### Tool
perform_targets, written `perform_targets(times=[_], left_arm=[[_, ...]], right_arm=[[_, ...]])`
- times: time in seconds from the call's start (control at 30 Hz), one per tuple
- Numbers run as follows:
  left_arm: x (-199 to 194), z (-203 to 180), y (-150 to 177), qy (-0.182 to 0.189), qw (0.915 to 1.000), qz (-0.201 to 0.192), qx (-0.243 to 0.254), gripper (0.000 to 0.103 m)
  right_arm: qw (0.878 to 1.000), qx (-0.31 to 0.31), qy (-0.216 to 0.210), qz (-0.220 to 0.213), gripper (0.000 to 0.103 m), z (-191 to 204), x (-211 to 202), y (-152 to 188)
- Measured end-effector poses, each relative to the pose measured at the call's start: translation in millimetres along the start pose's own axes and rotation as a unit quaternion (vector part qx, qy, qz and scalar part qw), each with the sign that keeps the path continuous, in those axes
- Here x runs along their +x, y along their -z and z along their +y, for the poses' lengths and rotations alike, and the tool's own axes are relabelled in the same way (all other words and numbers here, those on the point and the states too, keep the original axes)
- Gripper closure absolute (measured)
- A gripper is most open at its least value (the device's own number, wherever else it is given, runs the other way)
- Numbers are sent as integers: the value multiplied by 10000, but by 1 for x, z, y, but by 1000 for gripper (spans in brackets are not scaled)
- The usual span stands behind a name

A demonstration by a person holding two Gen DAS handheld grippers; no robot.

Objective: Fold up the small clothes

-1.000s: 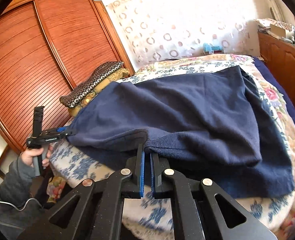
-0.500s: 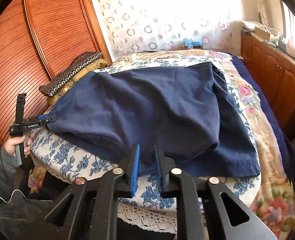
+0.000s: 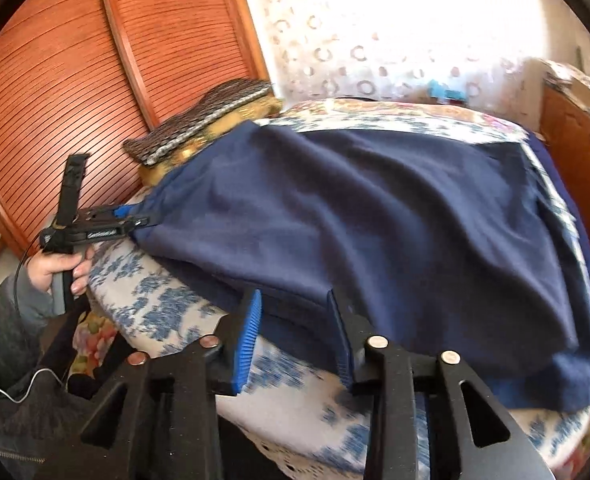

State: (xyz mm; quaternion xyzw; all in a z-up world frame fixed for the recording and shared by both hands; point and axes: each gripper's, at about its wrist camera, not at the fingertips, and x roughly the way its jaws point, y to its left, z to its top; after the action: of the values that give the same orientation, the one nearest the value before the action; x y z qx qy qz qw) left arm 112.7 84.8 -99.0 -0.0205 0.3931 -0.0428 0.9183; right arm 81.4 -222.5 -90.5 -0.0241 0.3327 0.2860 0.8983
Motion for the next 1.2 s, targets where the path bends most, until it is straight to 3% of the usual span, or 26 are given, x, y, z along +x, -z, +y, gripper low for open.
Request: perform_targets(times=[0.17,0.27,0.53,0.73,0.9,1.1,1.2], left_arm=[[0,-3,-2,217,9997,121,74,86],[-2,-11,-5,185,9995,102,220,90],[-43,-25,-26,599,9969,-457,211,91],[-57,-44,-47,710,9943,-688,406,91],[-54,-49,-55,717,9938,-713,466,91],[-51,-47,-59,751,9938,-718,398,91],[-49,-45,-60,767,9938,-715,379,91]], right_arm=[[9979,-349,-454,295,67,22,42,-6],[9971,-539,-280,464,67,27,69,-8],[9952,-868,201,408,67,32,93,-23],[9910,-1102,712,278,67,50,100,-24],[9893,-1296,674,-60,67,66,96,-29],[9878,-1425,555,298,67,72,125,-25],[9858,-1555,588,236,71,74,132,-25]])
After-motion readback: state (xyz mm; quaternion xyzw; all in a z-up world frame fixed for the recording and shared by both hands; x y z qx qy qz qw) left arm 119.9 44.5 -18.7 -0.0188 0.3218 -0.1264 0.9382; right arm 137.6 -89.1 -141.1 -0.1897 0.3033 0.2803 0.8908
